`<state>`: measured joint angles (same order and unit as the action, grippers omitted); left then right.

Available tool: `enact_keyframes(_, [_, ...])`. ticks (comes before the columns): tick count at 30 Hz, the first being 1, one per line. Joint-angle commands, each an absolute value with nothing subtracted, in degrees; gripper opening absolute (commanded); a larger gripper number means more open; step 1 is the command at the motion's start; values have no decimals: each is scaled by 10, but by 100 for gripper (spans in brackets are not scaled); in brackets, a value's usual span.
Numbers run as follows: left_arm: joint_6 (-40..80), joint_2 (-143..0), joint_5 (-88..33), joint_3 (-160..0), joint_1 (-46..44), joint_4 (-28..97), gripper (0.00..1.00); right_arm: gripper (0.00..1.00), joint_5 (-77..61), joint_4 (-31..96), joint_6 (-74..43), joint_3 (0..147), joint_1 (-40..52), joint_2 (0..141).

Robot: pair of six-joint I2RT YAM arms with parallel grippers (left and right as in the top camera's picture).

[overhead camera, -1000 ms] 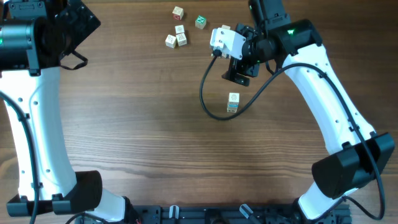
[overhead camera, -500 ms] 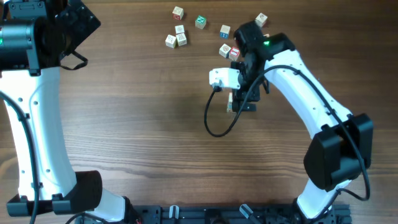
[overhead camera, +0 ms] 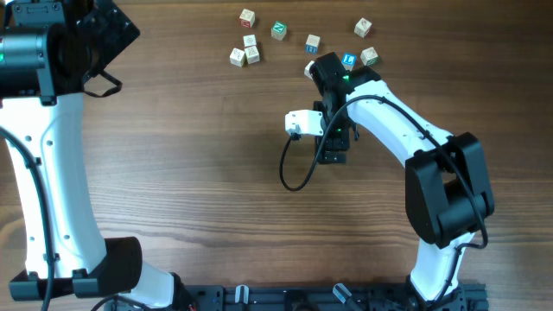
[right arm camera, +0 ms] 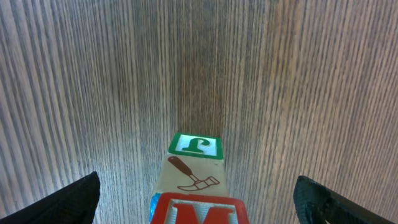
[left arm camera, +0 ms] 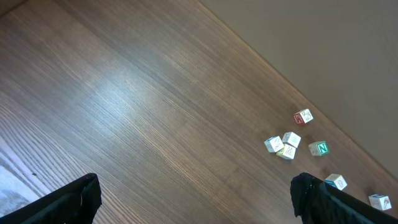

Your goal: Form a tower

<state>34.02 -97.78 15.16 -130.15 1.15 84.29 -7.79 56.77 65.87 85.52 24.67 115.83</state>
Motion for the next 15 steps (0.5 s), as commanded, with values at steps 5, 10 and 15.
enact_keyframes(5, [348,-967,161,-1307,14,843,100,98,-90,577,656,854,245,1177])
enact_keyframes(10, [348,-967,161,-1307,14,843,100,94,-90,568,656,854,245,1198])
enact_keyframes(15, [348,-967,161,-1307,14,843,100,82,-90,564,656,854,245,1198])
